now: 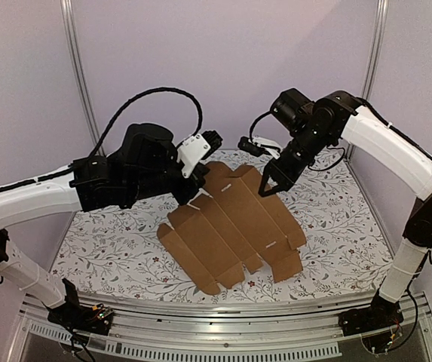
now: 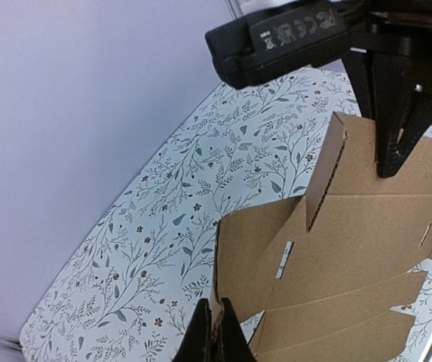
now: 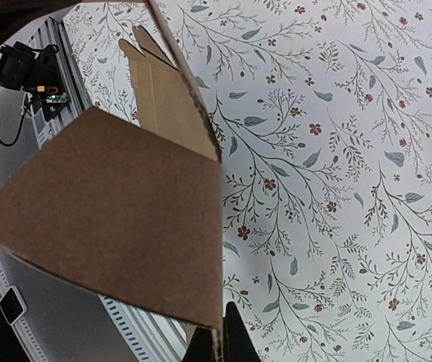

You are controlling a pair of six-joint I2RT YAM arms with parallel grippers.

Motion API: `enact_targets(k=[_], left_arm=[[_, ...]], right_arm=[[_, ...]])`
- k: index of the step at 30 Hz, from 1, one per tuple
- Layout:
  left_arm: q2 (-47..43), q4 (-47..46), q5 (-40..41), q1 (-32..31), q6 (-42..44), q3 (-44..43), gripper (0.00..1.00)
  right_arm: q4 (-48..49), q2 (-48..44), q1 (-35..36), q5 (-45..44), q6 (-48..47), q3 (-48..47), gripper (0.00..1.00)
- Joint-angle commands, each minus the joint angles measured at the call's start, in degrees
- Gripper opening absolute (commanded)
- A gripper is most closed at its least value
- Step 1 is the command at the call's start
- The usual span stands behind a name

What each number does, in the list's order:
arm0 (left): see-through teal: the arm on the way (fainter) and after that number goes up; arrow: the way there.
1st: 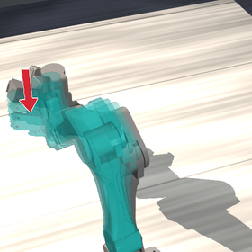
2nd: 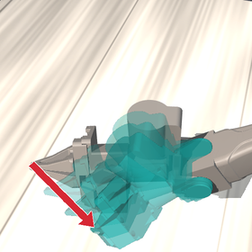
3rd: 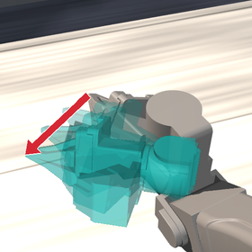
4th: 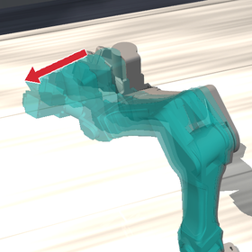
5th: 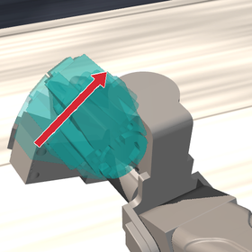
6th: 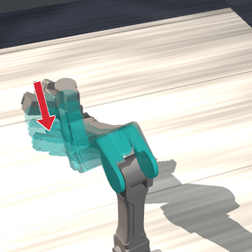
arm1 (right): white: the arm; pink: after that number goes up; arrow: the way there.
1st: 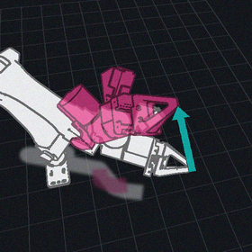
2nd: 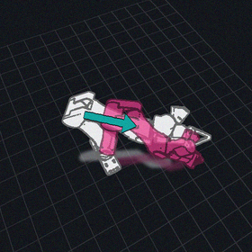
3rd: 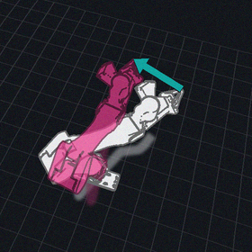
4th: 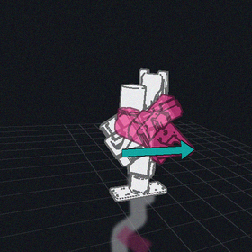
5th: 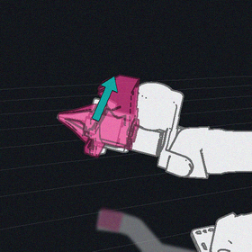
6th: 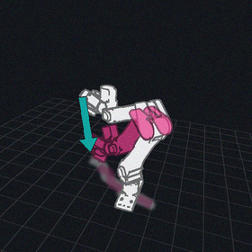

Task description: Fold the paper box

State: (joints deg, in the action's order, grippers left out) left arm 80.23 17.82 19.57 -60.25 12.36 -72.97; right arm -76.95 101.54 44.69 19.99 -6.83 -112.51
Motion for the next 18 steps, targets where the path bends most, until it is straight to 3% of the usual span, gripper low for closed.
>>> enact_targets(k=[1,12,18], left_arm=[[-0.4,-0.6,-0.8,0.4,-0.6,1.2,0.00],[-8.0,-2.4,0.0,0.6,-4.0,7.9,0.00],[-13.8,-6.4,-0.9,0.7,-8.5,14.9,0.00]], right_arm=[[1.8,-1.9,0.4,-0.2,0.6,1.1,0.02],[11.2,-7.6,0.4,-4.0,-3.4,8.2,0.39],[18.7,-11.9,0.3,-3.6,-7.1,14.9,0.49]])
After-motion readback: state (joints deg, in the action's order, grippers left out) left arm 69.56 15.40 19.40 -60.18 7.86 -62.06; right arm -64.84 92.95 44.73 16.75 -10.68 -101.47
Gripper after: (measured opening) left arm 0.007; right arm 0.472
